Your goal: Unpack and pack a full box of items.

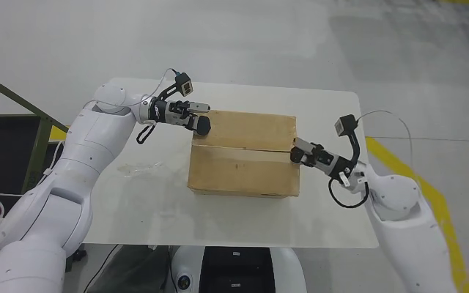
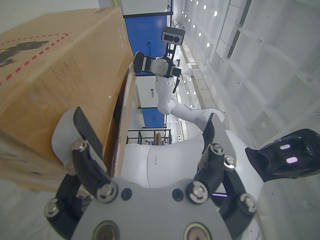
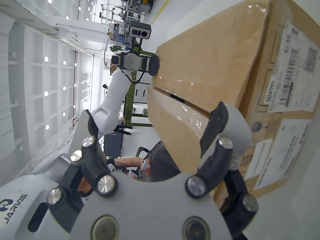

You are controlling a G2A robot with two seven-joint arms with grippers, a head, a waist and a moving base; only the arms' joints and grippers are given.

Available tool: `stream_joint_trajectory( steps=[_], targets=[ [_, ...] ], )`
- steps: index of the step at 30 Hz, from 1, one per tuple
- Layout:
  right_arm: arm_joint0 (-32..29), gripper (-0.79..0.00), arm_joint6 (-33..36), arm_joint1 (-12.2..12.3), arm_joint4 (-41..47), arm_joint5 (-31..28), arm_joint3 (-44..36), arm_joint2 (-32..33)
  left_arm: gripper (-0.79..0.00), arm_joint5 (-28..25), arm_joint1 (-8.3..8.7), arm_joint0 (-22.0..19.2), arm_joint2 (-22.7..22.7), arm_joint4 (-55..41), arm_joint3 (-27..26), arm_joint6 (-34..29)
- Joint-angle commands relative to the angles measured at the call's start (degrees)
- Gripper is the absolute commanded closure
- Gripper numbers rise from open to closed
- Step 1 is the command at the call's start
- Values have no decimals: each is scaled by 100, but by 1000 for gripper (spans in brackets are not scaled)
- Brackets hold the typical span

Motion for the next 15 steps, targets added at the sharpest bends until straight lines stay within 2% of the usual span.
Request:
stream_joint_trajectory(
  steps=[1,5,15],
  targets=[
    [19,-785,-4,-5,143,79,83,-4,-785,0,0,0,0,0,0,0],
    [112,-785,75,-17,508,274,300,-17,-785,0,0,0,0,0,0,0],
    [223,-785,126,-21,481,340,439,-128,-785,0,0,0,0,0,0,0]
  ],
)
